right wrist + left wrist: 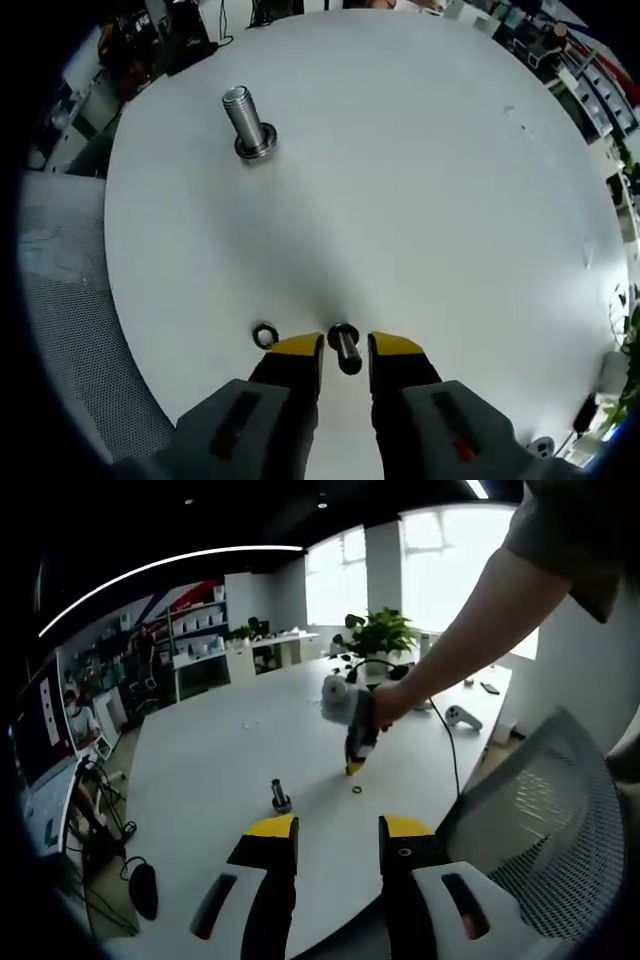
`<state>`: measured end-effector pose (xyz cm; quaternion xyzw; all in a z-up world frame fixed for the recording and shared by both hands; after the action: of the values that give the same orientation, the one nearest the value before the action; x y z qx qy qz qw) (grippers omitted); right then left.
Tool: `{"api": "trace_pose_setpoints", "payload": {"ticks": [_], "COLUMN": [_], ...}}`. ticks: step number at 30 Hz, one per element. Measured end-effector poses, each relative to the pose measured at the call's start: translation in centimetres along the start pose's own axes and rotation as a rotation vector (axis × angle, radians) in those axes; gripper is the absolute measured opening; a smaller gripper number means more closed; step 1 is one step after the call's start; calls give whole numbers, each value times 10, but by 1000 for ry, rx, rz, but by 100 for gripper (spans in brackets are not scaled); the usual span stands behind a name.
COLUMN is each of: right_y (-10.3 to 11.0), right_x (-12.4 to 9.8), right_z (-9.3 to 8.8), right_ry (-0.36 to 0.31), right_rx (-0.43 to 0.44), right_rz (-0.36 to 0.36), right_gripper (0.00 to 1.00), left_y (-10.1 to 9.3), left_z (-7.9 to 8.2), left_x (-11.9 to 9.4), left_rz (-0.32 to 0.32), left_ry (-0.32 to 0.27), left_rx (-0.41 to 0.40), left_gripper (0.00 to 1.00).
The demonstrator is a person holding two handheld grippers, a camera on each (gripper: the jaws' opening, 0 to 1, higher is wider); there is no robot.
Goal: Place the washer onto the threaded stud by aligning its center hole with the stud, sliding it down to the base, and recovering from edge contact or off-axis alignment until the washer reaches the visible bottom stop.
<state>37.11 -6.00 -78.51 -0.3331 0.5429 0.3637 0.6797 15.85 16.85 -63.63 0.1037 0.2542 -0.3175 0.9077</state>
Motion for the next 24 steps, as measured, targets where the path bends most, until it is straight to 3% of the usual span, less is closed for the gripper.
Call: {"api": "trace_pose_setpoints", "payload": {"ticks": [8,14,18,24], "right_y": [7,20,31,28], "right_x": [-19,-35,-48,-55], "right_z": [-13,-25,-32,-36], "right_ry": [-9,-35,-44,-70], "right_rx": [35,105,108,141], "right_rz": [-22,-32,-48,-60], "right_gripper": [22,22,22,23], "left_y": [-1,2,-3,-5], "left_z": [0,6,7,9], "left_x": [-1,-5,-5,-6], "left_rz": [-6,-35,-51,-64], "left_ry": [-3,-62,-70,-84], "left_rx": [-2,-49,-27,-21], "left_gripper": [30,30,30,30]}}
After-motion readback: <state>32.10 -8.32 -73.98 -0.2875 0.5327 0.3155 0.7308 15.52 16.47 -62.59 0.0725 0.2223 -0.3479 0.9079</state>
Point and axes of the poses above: the point that each gripper's makers call its tool centre point, and the gripper's own axes: x roughly forward along the fingers, y roughly to its left, z roughly out of its top, the point moved 7 cm from there along -x, roughly backward along the fingers, and after that the axes turned 3 degrees about y, right-handed, at the moved point
